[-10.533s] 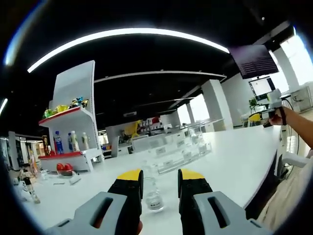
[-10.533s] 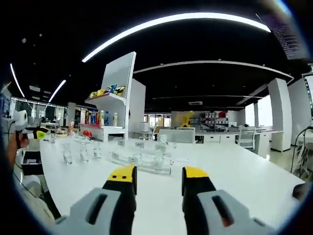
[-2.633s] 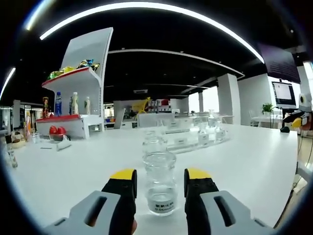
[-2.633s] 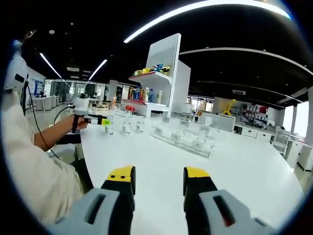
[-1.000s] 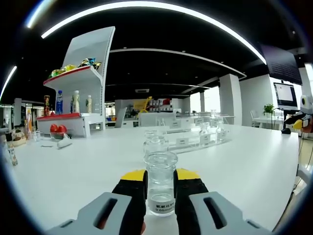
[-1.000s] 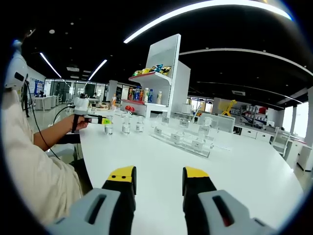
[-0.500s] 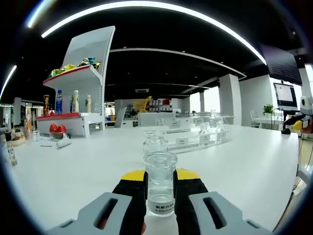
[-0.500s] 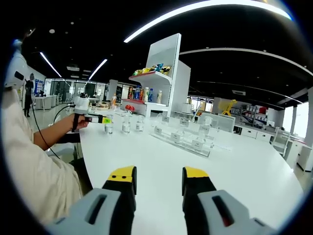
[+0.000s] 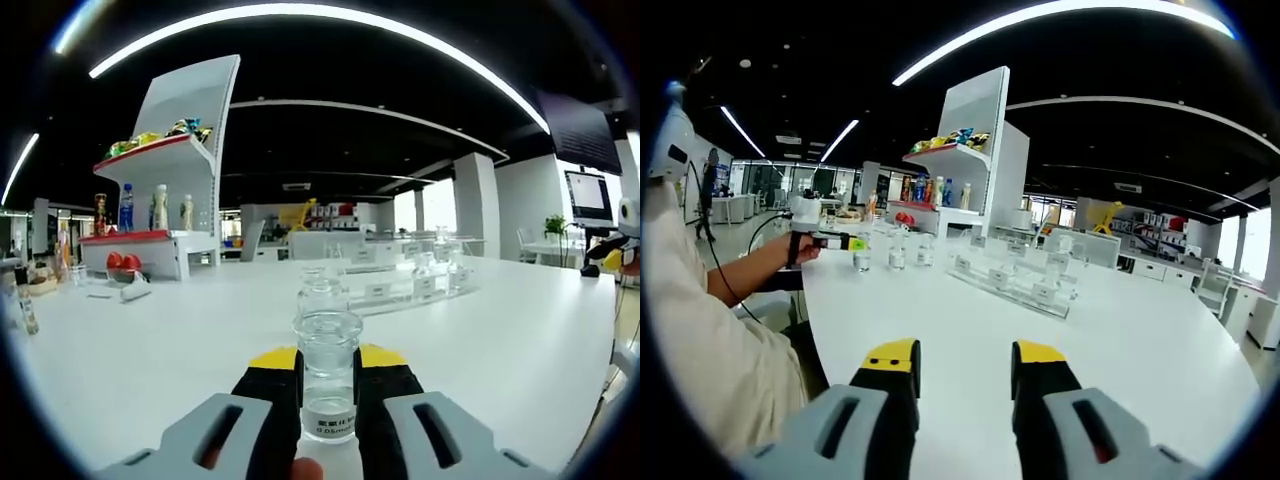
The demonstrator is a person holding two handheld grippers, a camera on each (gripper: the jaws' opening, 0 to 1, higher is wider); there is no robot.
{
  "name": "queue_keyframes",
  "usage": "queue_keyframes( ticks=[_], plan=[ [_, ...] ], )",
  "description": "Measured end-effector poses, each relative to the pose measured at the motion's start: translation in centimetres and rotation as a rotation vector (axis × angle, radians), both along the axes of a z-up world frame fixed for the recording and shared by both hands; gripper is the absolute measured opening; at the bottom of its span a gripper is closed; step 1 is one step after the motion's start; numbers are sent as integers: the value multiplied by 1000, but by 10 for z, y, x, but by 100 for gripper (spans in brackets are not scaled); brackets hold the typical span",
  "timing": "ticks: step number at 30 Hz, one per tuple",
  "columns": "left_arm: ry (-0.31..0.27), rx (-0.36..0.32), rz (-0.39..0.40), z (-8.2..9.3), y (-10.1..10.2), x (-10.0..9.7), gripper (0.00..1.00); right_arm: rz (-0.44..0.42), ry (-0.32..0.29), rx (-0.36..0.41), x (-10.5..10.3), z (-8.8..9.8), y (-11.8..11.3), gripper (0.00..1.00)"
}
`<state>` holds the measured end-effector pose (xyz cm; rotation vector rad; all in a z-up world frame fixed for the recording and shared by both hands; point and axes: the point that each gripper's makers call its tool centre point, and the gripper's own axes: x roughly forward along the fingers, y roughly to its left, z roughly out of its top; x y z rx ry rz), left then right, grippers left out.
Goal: Identify the label on the chemical reagent bottle, grasp the chemical reagent bottle, and place it in the designated position on the reagent rack
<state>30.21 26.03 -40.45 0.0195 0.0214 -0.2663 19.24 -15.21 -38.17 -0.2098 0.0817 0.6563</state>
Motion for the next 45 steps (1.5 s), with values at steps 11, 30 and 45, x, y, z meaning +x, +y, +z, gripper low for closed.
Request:
queue_keyframes(
  ticks=[11, 30, 45],
  plan=[
    [-21, -20, 14, 1, 0, 0, 19, -7, 3, 3, 2, -2, -1, 36],
    [-38, -22, 38, 3, 1, -6, 19, -3, 10, 0, 5, -5, 4, 35],
    [-54, -29, 44, 27, 2, -17, 20, 1, 6, 4, 3, -3, 3, 35]
  ],
)
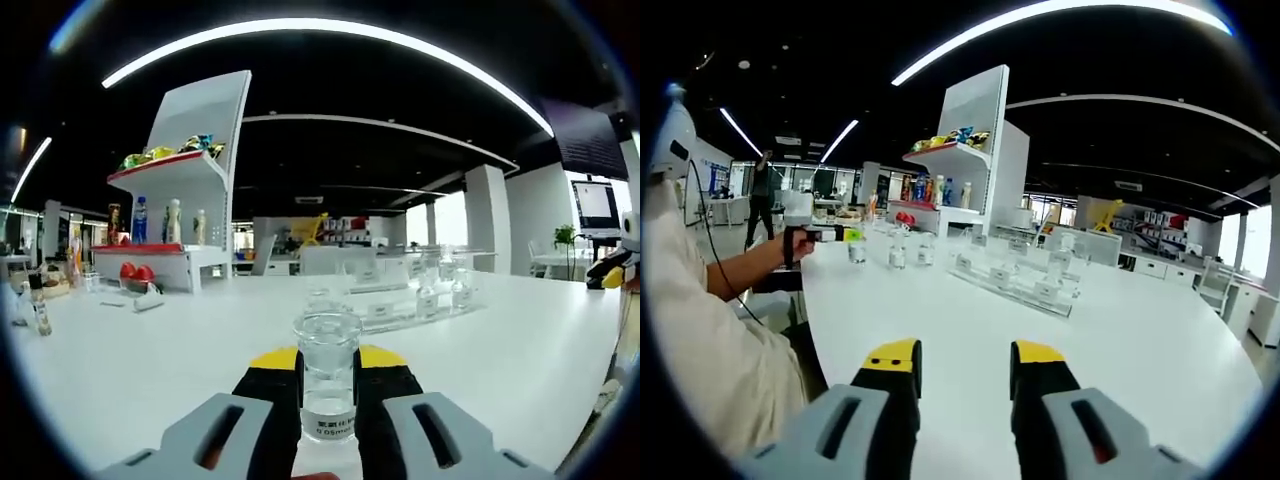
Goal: Identify the label on the chemical reagent bottle, grasp the chemical reagent bottle, and place it in the designated position on the reagent rack
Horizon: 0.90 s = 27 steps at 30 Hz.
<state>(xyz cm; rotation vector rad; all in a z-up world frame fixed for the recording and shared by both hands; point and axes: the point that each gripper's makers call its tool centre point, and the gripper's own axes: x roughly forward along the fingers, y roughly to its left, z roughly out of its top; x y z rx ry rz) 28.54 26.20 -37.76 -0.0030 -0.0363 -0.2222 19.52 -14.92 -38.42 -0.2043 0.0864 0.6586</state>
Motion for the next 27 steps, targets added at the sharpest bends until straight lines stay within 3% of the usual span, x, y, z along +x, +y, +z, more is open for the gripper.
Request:
queue_keyframes(
  ticks=[6, 15, 27],
  plan=[
    [6, 6, -8, 8, -3, -3, 19, 1, 0, -1, -1, 1, 0, 35],
    [13, 23, -84, 25, -27, -4, 19, 19, -9, 10, -3, 6, 6, 35],
    [6, 25, -128, 42, -46, 4, 20, -4, -13, 6, -2, 8, -1, 35]
  ],
)
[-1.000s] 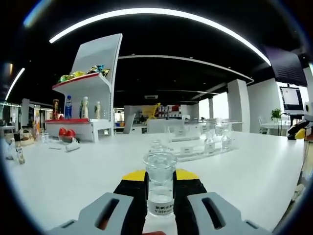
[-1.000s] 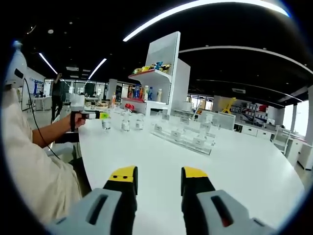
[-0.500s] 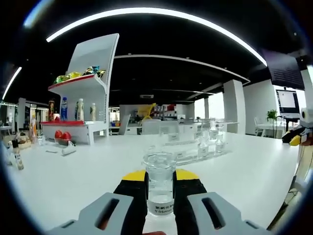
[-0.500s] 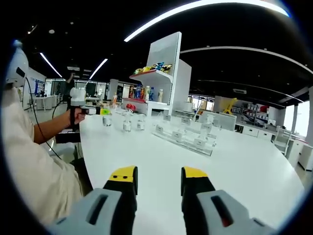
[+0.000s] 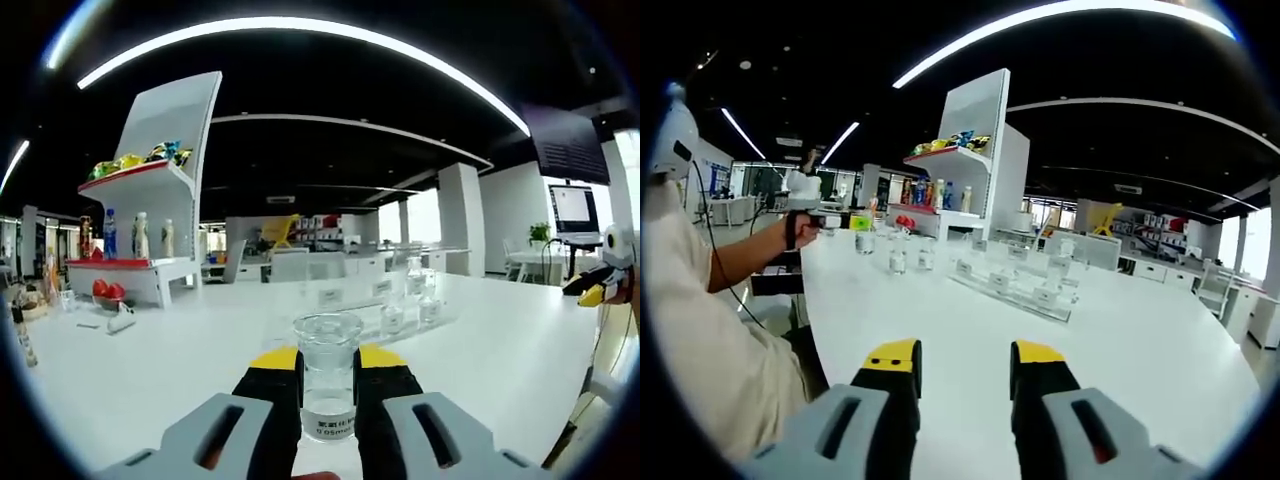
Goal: Identify the label on the chemical reagent bottle, grasp the chemical reagent bottle, and place it in the designated position on the reagent rack
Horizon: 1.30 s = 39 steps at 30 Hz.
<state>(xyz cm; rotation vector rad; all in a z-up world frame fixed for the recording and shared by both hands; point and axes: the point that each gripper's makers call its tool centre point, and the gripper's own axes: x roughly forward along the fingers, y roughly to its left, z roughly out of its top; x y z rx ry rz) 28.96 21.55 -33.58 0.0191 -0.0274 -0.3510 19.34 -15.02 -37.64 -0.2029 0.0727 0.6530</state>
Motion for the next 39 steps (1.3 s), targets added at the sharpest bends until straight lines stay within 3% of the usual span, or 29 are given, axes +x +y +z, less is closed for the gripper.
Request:
queue_keyframes(
  ticks=[12, 25, 39],
  plan=[
    [-26, 2, -21, 27, -18, 25, 20, -24, 6, 10, 6, 0, -11, 35],
    [-89, 47, -67, 75, -56, 51, 19, -30, 10, 16, 7, -1, -17, 35],
    [-82, 54, -115, 75, -94, 67, 19, -39, 9, 17, 6, -1, -21, 35]
  ],
)
